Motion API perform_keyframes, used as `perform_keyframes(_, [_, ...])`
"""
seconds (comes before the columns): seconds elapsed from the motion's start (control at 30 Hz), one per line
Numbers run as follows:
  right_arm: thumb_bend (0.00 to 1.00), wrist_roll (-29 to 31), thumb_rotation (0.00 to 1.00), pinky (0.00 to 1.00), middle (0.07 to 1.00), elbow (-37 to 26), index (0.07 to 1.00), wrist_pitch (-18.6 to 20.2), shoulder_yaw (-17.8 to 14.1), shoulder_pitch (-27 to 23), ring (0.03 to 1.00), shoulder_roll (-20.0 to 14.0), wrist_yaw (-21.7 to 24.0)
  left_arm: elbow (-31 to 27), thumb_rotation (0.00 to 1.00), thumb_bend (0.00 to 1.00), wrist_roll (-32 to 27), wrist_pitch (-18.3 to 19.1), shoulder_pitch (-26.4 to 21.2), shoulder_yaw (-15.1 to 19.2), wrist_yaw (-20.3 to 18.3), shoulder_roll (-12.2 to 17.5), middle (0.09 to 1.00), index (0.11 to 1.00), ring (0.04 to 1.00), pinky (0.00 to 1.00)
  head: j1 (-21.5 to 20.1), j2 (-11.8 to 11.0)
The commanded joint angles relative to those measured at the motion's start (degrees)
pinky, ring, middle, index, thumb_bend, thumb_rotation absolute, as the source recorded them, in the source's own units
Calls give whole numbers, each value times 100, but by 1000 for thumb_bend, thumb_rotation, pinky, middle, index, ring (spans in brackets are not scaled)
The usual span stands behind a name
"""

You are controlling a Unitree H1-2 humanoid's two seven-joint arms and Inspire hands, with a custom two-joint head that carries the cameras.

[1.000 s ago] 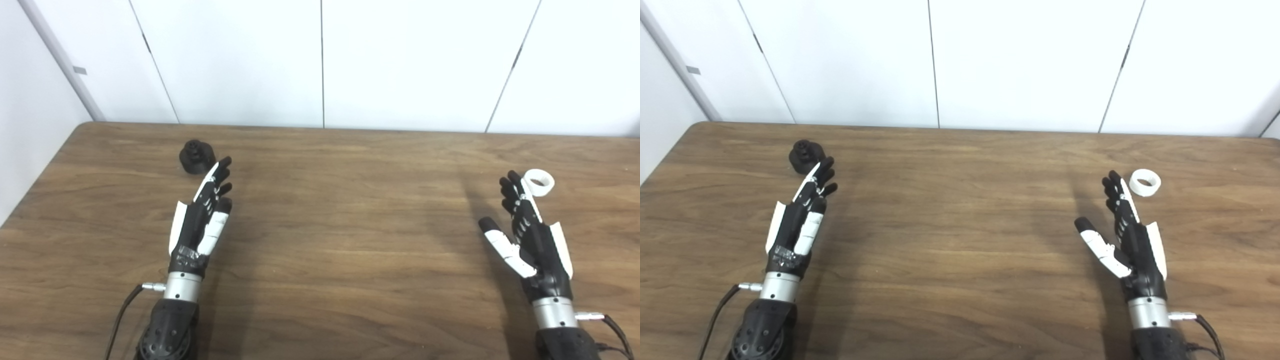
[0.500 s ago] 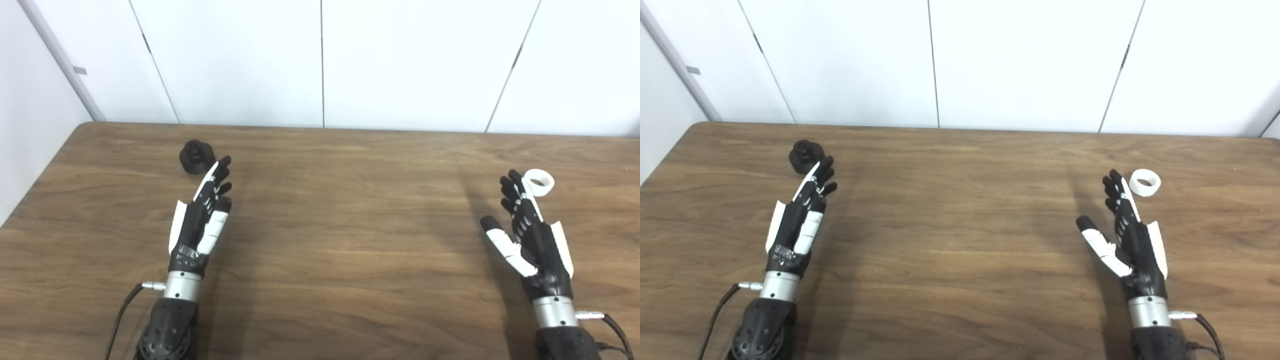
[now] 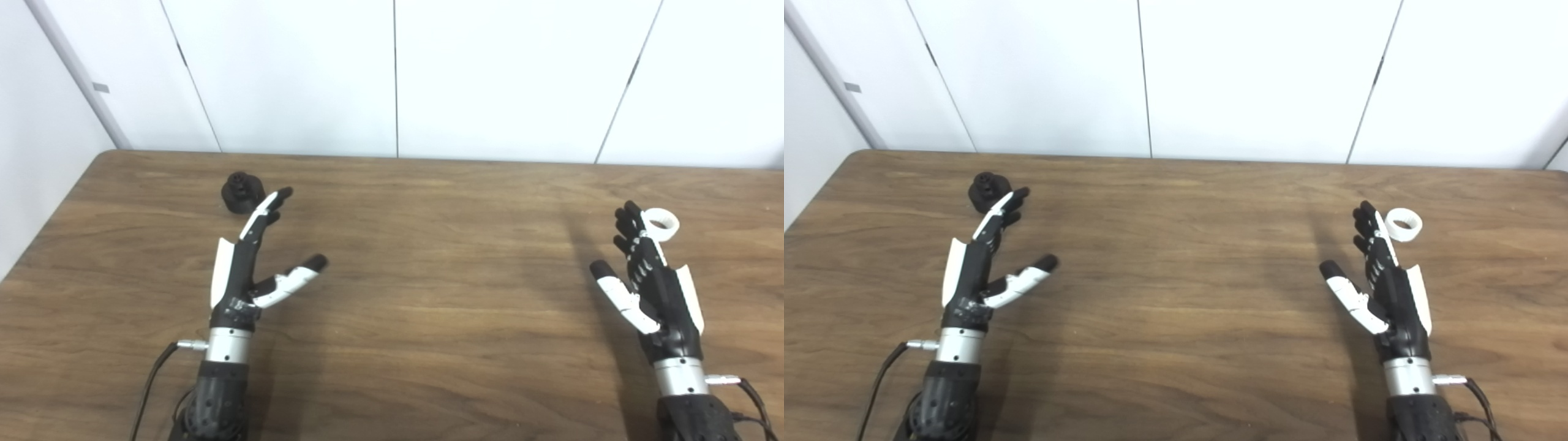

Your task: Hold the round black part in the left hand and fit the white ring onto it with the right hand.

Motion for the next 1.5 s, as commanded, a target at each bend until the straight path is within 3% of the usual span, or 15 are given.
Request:
perform_keyframes(0.0, [435, 34, 524, 968, 954, 530, 969, -187, 0, 262, 972, 22, -8, 678, 367, 879, 424, -191, 136, -77, 464, 247, 887, 813, 892, 886, 6, -24])
perform_keyframes(0.07, [438, -2, 557, 973, 953, 538, 968, -229, -1, 262, 974, -3, -15, 820, 353, 902, 568, -190, 22, -61, 676, 311, 880, 810, 890, 888, 15, -25])
perform_keyframes(0.2, [435, 53, 531, 963, 959, 537, 973, -209, -5, 261, 975, -8, 12, 1042, 313, 906, 934, -180, -131, -108, 1096, 432, 894, 827, 911, 893, 73, -51])
perform_keyframes(0.3, [452, 58, 540, 951, 953, 602, 968, -254, -1, 248, 971, -4, 8, 1106, 317, 938, 1579, -60, -197, -174, 1493, 557, 925, 864, 963, 982, 152, -94])
perform_keyframes(0.47, [451, 14, 541, 920, 950, 724, 967, -359, 19, 205, 959, -30, 3, 1255, 326, 977, 2716, 231, -389, -299, 2467, 799, 914, 854, 960, 996, 258, -165])
perform_keyframes(0.63, [444, -4, 517, 931, 950, 754, 964, -373, 16, 196, 960, -26, -20, 1391, 328, 1000, 3004, 371, -587, -361, 2968, 949, 915, 835, 957, 981, 309, -199])
perform_keyframes(0.97, [452, 92, 534, 931, 952, 881, 967, -503, 12, 192, 961, -86, 29, 1728, 352, 956, 2780, 677, -847, -272, 2942, 1152, 933, 873, 954, 971, 610, -287])
perform_keyframes(1.03, [451, 120, 537, 916, 951, 943, 967, -562, 7, 174, 957, -103, 43, 1800, 372, 951, 2682, 749, -904, -235, 2887, 1171, 948, 896, 967, 990, 648, -288])
perform_keyframes(1.2, [463, 182, 550, 995, 962, 872, 976, -399, 13, 195, 984, -96, 62, 2124, 407, 963, 2313, 931, -1102, -135, 2628, 1262, 962, 913, 987, 1000, 673, -319])
perform_keyframes(1.47, [457, 143, 554, 984, 958, 932, 973, -502, 25, 185, 977, -110, 59, 2779, 410, 1000, 1728, 1042, -1477, -18, 2331, 1435, 992, 992, 1000, 1000, 734, -355])
